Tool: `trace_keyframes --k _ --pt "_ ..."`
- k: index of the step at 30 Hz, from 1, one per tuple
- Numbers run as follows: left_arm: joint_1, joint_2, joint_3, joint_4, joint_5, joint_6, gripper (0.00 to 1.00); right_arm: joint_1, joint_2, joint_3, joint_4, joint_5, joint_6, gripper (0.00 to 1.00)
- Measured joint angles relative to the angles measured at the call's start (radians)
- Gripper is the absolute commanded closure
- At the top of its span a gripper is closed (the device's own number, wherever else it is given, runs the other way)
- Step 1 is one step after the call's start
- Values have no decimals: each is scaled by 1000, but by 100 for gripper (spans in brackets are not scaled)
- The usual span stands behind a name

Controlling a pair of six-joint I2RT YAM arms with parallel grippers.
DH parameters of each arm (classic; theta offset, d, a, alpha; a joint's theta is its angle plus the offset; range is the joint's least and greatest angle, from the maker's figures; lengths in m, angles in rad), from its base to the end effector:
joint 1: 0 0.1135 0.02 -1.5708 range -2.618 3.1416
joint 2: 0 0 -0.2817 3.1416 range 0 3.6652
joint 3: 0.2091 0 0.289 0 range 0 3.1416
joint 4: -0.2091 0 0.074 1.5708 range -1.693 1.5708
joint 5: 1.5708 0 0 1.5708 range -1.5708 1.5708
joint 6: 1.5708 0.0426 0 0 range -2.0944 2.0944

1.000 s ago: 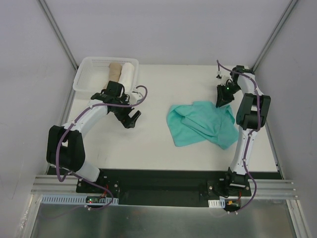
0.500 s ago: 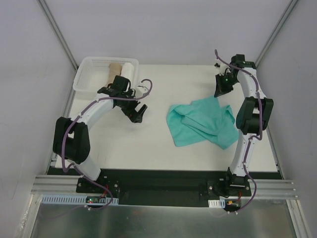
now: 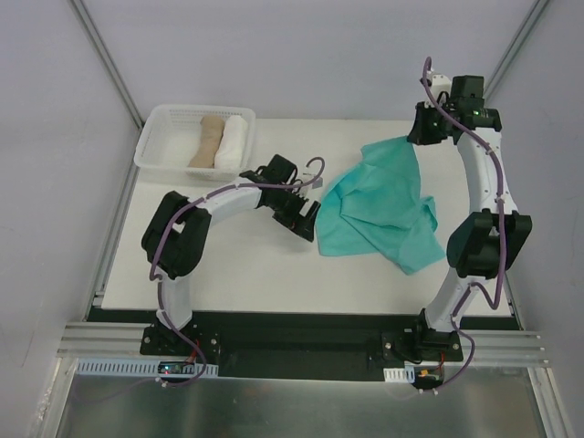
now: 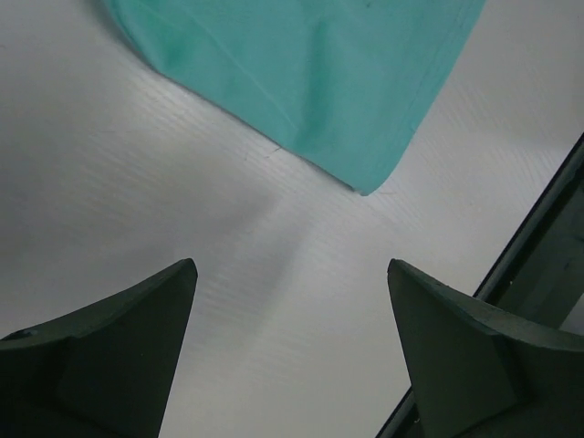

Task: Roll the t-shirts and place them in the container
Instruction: Flatten out the T-shirt at the center of the board.

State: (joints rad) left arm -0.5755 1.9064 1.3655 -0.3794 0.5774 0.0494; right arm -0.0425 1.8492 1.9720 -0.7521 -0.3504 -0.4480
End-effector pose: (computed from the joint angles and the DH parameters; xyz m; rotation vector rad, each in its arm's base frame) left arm 0.3669 -0.2658 0.1981 1.0087 2.3064 -0.9380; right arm 0.4630 -0.0051 0.4114 -0.6225 2.0666 0.1035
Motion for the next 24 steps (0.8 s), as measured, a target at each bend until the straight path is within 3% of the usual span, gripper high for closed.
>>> trace_keyframes --k 4,11,24 --pt "-47 45 0 15 5 -80 17 -3 12 -53 -9 -2 12 99" --pt "-73 124 37 34 29 -158 36 -16 25 -56 -9 -12 31 99" --pt "-124 183 75 55 91 -185 50 -49 28 -66 0 -52 56 99"
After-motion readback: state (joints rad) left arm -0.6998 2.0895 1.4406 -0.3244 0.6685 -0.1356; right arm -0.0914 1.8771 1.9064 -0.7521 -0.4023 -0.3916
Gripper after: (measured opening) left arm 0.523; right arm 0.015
